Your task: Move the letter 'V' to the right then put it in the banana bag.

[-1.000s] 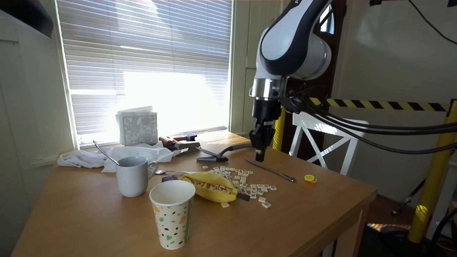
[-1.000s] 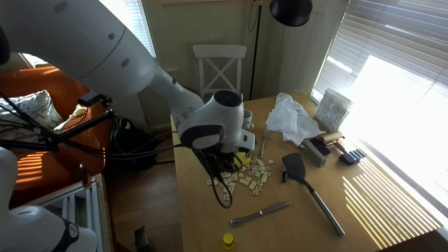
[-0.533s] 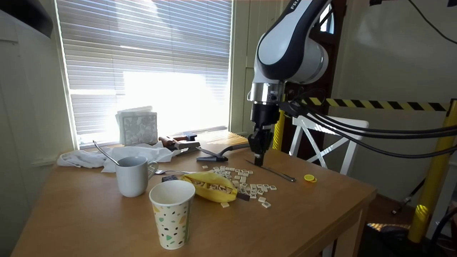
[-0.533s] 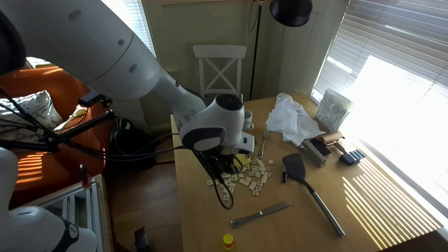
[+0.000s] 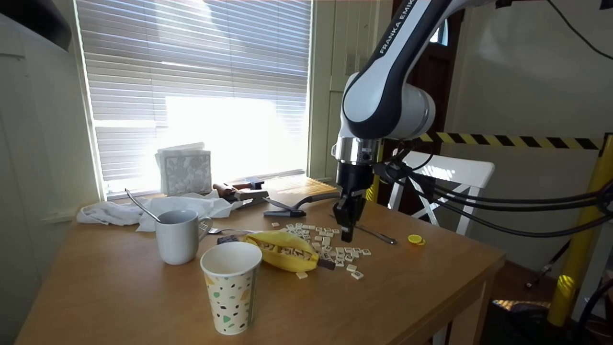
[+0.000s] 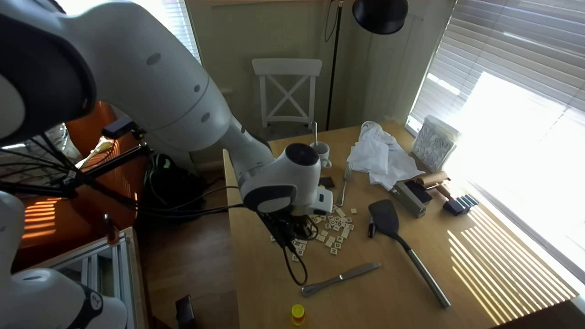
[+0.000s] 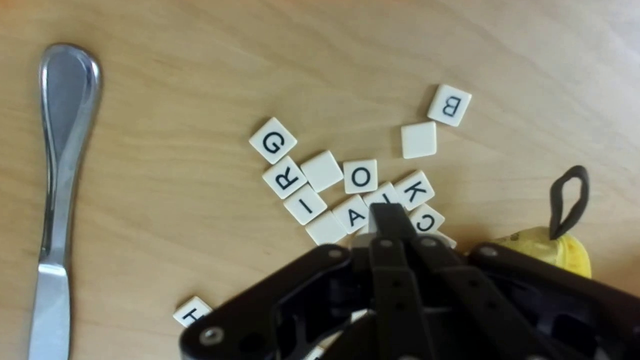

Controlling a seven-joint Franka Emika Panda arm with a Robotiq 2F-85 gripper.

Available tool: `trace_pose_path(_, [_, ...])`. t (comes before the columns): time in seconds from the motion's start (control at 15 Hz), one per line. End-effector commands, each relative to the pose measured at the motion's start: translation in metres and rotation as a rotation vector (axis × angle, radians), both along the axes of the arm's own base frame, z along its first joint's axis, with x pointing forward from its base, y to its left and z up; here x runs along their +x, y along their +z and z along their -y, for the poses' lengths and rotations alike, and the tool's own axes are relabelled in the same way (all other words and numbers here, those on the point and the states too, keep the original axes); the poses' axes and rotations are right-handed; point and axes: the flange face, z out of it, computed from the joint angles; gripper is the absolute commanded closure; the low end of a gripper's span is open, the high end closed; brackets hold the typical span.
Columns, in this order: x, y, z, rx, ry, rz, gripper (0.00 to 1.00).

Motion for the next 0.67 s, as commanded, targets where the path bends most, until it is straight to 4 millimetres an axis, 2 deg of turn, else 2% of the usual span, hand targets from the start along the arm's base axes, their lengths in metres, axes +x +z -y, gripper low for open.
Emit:
trace_pose_path(0.0, [0.01, -0.018, 0.001, 0.014, 0.007, 0.027, 1.0])
trace_pose_path(0.6, [0.016, -0.04, 0.002, -0.012, 0.018, 0.055, 1.0])
